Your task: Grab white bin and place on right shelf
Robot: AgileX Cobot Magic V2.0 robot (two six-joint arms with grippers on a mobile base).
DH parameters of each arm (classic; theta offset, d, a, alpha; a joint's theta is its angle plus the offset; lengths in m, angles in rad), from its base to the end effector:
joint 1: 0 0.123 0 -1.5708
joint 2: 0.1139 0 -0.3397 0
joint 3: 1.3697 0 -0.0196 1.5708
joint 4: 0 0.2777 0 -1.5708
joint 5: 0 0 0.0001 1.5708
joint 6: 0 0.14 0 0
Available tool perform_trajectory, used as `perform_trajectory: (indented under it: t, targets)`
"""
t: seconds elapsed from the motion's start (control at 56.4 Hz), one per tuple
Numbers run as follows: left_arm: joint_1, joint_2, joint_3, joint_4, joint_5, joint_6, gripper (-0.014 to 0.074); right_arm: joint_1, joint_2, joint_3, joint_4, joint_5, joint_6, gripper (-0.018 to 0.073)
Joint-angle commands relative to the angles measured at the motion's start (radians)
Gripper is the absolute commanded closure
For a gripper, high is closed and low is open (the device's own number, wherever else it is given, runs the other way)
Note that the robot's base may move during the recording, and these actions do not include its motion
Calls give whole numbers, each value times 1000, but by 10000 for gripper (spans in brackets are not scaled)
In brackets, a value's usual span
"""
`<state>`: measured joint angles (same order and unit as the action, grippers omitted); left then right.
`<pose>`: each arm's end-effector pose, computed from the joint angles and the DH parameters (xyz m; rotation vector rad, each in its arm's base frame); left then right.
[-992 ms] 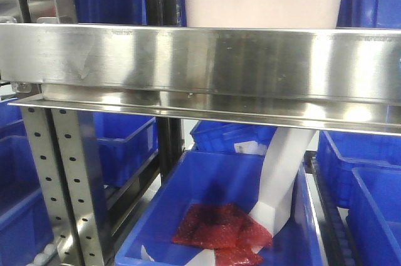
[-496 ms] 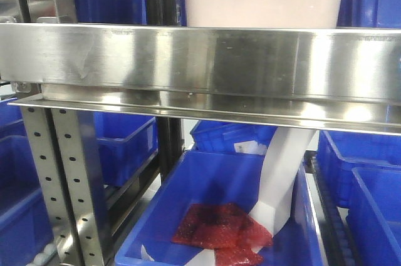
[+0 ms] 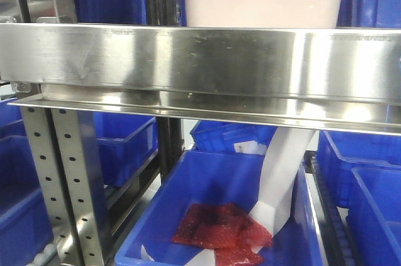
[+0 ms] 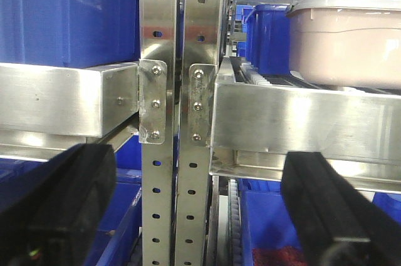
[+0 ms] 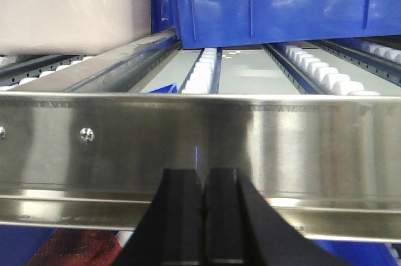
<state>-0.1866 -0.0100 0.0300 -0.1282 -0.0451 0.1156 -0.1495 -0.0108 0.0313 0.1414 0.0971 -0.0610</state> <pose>0.0758 -0.0135 0.2120 0.1223 1.4557 -0.1582 0.0772 -0.0097 0.1918 0.1725 1.5911 -0.0433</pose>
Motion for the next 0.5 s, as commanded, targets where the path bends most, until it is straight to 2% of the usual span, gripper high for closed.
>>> perform_trajectory:
  t: [0.0, 0.478]
  targets:
    - [-2, -10, 6, -1, -97, -7, 724, 1, -21, -25, -10, -90, 3, 491]
    - [-2, -10, 6, -1, -97, -7, 724, 1, -21, -25, -10, -90, 3, 491]
